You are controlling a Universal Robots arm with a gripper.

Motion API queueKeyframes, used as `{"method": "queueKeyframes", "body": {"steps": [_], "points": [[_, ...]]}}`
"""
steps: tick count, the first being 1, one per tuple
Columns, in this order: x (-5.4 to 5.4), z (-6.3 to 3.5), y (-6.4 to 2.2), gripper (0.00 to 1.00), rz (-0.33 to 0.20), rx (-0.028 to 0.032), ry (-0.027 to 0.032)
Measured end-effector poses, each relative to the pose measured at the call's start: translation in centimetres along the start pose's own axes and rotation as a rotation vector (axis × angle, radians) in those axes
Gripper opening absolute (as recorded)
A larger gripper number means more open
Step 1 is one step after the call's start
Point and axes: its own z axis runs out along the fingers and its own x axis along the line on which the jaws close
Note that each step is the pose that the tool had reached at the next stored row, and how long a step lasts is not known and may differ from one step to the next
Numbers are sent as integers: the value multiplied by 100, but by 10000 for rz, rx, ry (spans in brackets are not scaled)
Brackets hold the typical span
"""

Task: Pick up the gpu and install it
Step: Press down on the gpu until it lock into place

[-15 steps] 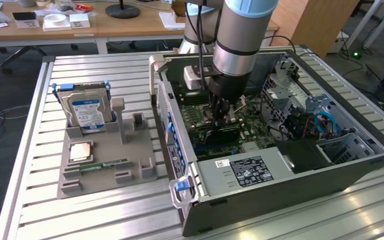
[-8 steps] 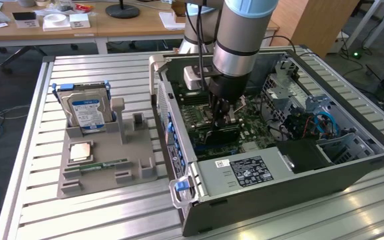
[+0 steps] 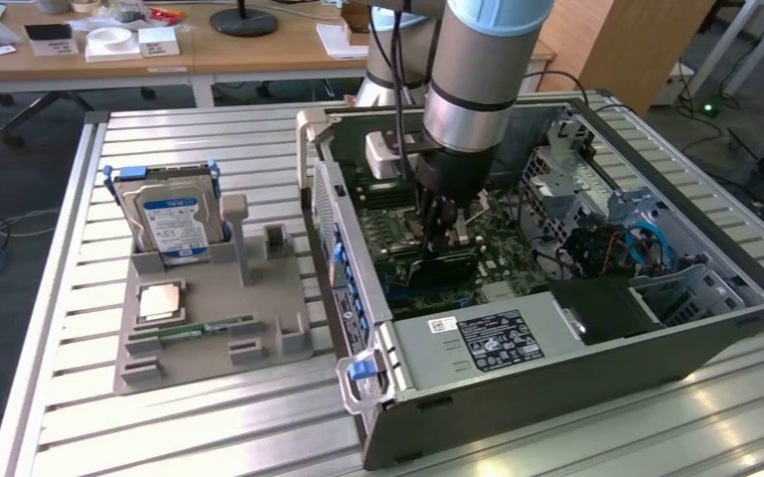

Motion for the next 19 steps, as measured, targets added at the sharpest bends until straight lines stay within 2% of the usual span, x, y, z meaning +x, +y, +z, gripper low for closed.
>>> {"method": "queueKeyframes", "body": {"steps": [6,12,19], "points": [[-1,-29,0,11,0,5,-8],[-2,-164,-2,11,0,1,0],[-5,-400,-4,11,0,1,-1]]}}
